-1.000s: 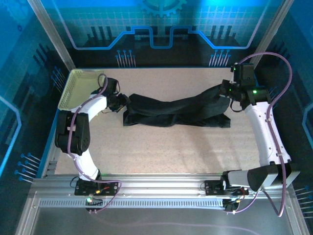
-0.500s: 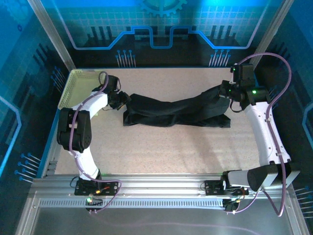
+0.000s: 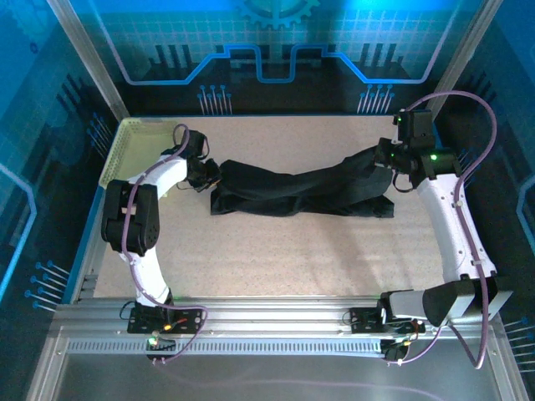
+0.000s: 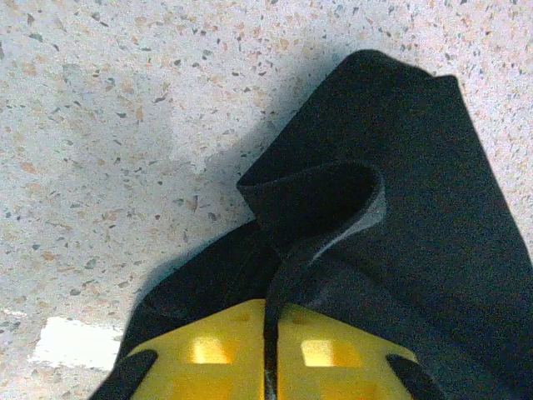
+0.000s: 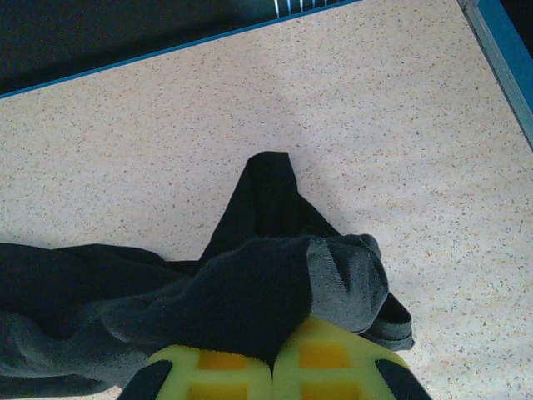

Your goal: Fold the inside-out t-shirt

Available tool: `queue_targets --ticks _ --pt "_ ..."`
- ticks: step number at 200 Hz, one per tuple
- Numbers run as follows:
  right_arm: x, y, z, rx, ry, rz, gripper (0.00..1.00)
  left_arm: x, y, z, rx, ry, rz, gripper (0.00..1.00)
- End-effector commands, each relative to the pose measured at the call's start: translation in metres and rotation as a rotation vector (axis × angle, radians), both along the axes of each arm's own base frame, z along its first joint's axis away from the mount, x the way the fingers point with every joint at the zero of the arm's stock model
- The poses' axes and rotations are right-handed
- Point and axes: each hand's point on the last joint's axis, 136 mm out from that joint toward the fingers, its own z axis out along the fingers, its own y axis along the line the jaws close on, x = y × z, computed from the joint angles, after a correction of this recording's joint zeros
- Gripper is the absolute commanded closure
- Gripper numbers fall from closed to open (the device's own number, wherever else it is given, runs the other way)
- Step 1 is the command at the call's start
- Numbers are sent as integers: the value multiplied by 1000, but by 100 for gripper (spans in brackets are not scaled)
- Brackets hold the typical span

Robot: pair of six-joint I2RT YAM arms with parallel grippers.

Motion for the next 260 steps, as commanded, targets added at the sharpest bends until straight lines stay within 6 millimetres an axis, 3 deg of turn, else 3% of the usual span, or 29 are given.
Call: queue_targets --ticks 1,36,63,93,121,171,180,199,215,229,260 --pt "0 -8 9 -5 -36 -22 100 -4 0 8 20 -5 -18 94" --pt "-1 -10 13 -13 -38 -32 100 -3 0 20 14 -56 -15 100" --pt "-9 -21 25 -17 -50 -79 100 -4 4 57 19 -170 -6 100" --pt "-27 -34 60 10 -128 -121 100 -15 13 140 15 -419 20 100" --pt "-56 -40 115 30 -267 -129 100 -47 28 234 -6 -696 79 100" --pt "-137 -20 240 70 -619 -34 100 -142 48 389 -21 -1155 131 100" --pt "-158 -15 266 71 -700 -7 100 -160 49 412 -15 -1223 129 100" --pt "-188 -10 301 60 -816 20 100 -194 52 454 0 -1341 126 100" --pt "-196 -11 315 46 -854 16 100 -205 53 472 23 -1377 120 100" --pt "-187 -12 318 39 -847 17 100 -201 52 477 36 -1372 107 100" --pt "-138 -14 307 41 -781 22 100 -158 51 463 63 -1271 94 100"
